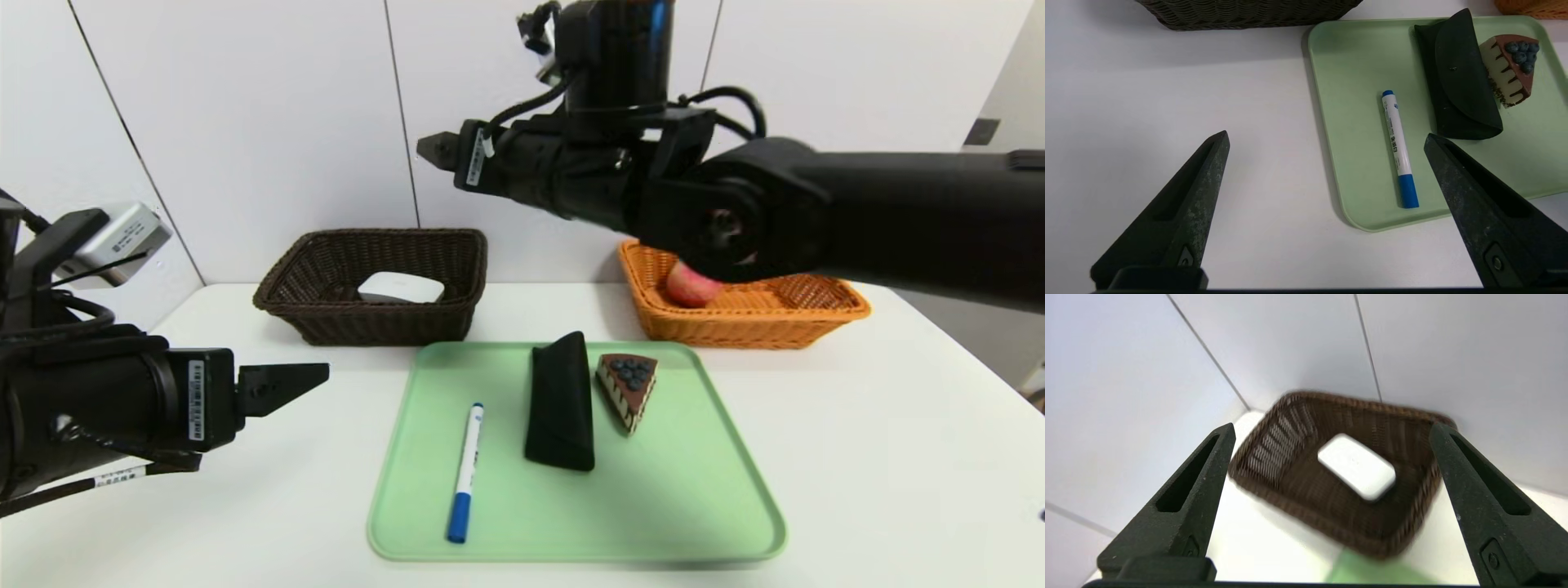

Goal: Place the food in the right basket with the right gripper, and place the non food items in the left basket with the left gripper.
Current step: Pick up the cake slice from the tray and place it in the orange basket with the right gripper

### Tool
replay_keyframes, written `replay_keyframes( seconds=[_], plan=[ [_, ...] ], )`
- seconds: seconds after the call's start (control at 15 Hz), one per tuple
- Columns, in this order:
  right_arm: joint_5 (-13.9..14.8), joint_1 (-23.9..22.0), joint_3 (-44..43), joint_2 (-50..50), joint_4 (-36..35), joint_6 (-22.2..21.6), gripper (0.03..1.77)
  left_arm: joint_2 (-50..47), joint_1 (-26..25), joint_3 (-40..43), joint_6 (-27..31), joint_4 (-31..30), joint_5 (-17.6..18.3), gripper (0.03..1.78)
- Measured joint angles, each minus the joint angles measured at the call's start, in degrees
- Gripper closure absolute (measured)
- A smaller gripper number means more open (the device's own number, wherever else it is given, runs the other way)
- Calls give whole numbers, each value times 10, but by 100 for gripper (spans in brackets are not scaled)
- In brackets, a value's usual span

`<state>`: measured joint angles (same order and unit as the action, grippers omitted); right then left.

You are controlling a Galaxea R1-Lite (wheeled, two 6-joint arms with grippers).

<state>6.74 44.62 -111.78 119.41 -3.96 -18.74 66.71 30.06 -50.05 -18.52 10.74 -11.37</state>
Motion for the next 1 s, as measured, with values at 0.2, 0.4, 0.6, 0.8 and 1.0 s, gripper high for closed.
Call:
replay_keyframes(
  seconds=[0.2,0.4,0.6,0.8,1.0],
  plan=[
    [47,16,1,-66,161,2,14,-22,0,2,-1,0,2,12],
    [105,25,3,-106,339,-17,12,-34,2,2,-3,-4,18,12],
    [110,19,4,-123,523,-94,11,-38,2,2,-8,-5,46,12],
    [80,-25,4,-108,631,-180,11,-48,2,1,-8,-5,51,12],
    [33,-73,4,-76,658,-234,11,-57,1,3,-8,-4,52,12]
  ],
)
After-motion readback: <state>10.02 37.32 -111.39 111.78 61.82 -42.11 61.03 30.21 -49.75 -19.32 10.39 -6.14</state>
